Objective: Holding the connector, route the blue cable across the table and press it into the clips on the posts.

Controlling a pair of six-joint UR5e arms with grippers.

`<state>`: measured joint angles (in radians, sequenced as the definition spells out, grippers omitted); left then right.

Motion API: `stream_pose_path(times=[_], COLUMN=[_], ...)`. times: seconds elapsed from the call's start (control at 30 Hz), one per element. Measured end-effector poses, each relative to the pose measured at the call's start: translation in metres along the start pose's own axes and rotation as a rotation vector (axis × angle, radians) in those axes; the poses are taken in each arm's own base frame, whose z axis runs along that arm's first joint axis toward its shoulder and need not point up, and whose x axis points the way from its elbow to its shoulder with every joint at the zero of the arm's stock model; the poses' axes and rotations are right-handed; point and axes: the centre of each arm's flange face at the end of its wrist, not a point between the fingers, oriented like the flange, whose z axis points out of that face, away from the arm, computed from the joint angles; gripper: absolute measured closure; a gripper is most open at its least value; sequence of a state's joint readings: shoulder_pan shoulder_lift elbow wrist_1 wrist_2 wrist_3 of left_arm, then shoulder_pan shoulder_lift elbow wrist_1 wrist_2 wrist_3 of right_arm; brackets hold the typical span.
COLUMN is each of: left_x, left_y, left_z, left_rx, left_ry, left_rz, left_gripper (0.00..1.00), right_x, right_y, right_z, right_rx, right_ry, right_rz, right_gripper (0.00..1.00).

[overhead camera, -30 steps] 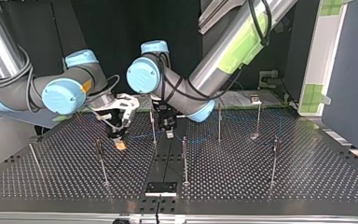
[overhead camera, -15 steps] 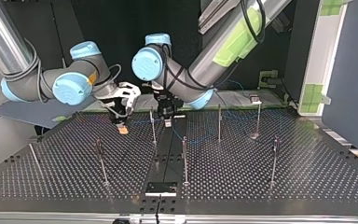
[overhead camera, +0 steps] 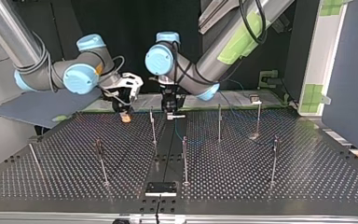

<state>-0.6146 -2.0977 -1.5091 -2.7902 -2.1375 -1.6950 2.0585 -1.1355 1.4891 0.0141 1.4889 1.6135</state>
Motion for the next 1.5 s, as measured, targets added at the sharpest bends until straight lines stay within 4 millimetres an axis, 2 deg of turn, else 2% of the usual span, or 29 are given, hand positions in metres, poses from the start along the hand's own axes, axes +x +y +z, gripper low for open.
stream_pose_path(times=[0.37,0.5,0.73,0.97,1.33,1.5], left_x=[0.090,0.109,0.105,0.094,0.088,0.079], left_y=[0.004,0.006,0.003,-0.001,0.012,0.012], left_z=[-0.009,-0.007,0.004,0.016,0.035,0.047], left_rx=[0.073,0.075,0.075,0.091,0.093,0.102], left_ry=[0.085,0.094,0.067,0.038,0.030,0.019], left_rz=[0.021,0.021,0.004,-0.017,-0.027,-0.035], left_gripper=[1.00,1.00,1.00,1.00,1.00,1.00], right_x=[-0.043,-0.055,-0.064,-0.079,-0.072,-0.072], right_y=[0.004,0.007,0.013,0.024,0.045,0.051], right_z=[-0.004,-0.006,-0.003,0.010,0.022,0.024], right_rx=[-0.004,-0.008,-0.016,-0.032,-0.017,-0.010], right_ry=[-0.041,-0.053,-0.043,-0.056,0.013,0.016], right_rz=[0.003,0.009,0.024,0.038,0.071,0.076], right_gripper=[1.00,1.00,1.00,1.00,1.00,1.00])
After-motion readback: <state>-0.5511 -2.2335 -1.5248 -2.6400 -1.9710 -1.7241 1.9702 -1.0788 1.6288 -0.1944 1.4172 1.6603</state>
